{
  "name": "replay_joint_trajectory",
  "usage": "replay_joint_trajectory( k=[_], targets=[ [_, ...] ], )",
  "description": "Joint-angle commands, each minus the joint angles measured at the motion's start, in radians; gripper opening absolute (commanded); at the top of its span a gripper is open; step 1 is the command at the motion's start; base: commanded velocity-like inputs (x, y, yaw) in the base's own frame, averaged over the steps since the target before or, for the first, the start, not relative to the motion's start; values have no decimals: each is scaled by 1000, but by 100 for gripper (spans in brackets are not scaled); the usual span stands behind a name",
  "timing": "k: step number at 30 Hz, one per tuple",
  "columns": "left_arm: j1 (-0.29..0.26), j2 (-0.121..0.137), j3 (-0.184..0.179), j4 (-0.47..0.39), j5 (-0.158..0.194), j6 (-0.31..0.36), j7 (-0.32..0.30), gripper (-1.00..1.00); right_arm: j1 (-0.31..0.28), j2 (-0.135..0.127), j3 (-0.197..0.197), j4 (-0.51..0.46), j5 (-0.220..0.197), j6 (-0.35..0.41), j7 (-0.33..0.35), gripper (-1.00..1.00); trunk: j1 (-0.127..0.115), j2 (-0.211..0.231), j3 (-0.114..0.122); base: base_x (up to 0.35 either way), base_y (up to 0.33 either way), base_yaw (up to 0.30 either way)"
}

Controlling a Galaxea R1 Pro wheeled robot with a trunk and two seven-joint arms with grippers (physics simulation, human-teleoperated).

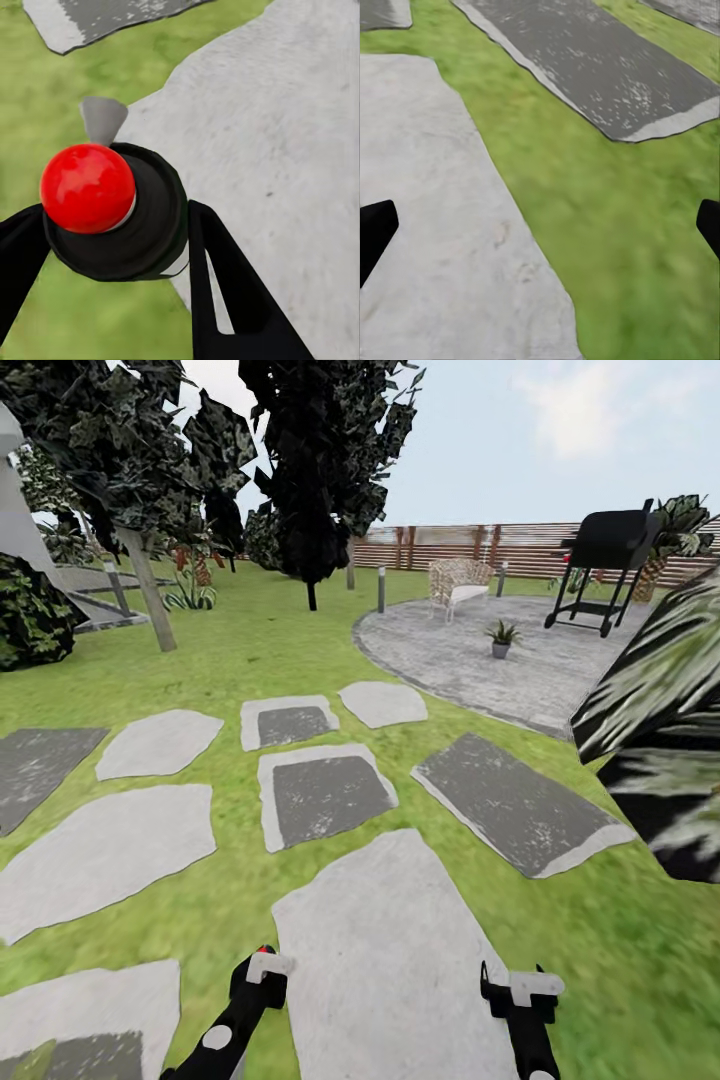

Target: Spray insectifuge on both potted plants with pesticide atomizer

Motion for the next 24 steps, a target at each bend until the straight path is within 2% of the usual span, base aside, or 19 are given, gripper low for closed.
replay_joint_trajectory(
  k=[1, 13, 24],
  targets=[
    [0, -1, 8, -1, -1, -3, -8, -100, 0, 0, -5, 1, 11, -2, -5, 100, 0, 0, -1, 340, 0, 72],
    [1, -1, 8, -1, 1, -4, -8, -100, 0, 0, -5, 1, 11, -2, -5, 100, 0, 0, -1, 330, 43, 8],
    [2, -1, 8, -2, 1, -4, -8, -100, 0, 2, -5, 1, 10, -2, -5, 100, 0, 0, -2, 31, 13, 25]
  ],
)
